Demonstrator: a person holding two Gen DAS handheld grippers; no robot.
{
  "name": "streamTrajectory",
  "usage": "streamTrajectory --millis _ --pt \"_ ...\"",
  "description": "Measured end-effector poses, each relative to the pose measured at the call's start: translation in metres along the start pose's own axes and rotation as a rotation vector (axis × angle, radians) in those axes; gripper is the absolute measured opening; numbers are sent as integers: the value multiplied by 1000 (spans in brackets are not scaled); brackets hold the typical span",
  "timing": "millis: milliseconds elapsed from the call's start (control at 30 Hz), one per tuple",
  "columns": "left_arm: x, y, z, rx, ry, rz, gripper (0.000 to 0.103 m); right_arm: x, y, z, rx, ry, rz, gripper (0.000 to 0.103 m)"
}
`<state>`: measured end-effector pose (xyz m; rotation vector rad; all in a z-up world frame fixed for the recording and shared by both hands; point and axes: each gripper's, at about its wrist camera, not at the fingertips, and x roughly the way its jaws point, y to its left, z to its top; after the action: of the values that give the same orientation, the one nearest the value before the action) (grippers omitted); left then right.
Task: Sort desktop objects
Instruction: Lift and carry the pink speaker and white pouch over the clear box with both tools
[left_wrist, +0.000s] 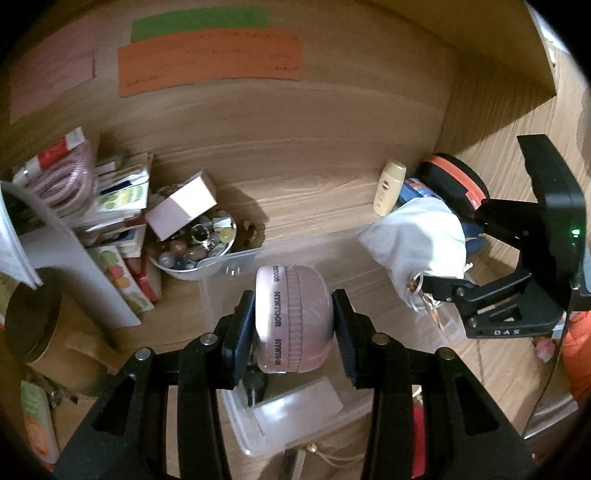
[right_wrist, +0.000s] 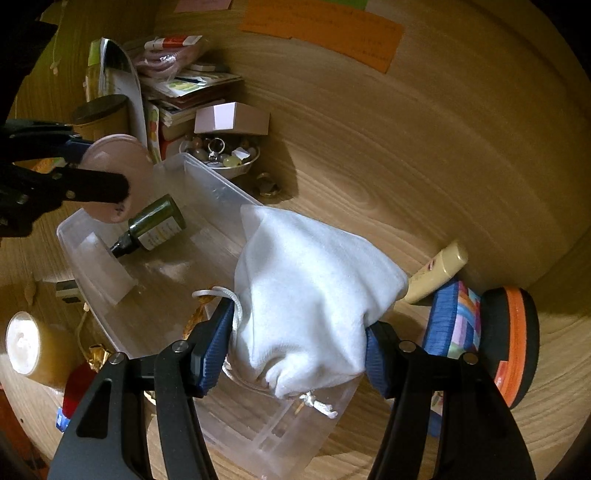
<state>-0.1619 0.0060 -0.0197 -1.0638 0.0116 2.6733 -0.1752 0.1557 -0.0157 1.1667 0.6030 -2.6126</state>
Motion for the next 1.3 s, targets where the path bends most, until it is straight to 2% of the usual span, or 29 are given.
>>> streamTrajectory --millis 333,767,1300 --pt "33 -5 8 15 61 -6 40 8 -5 -3 58 -28 67 59" --pt "66 -15 7 69 163 24 40 27 -7 -6 84 16 110 59" --pt "82 -22 2 90 225 63 40 47 -8 -7 109 55 139 59"
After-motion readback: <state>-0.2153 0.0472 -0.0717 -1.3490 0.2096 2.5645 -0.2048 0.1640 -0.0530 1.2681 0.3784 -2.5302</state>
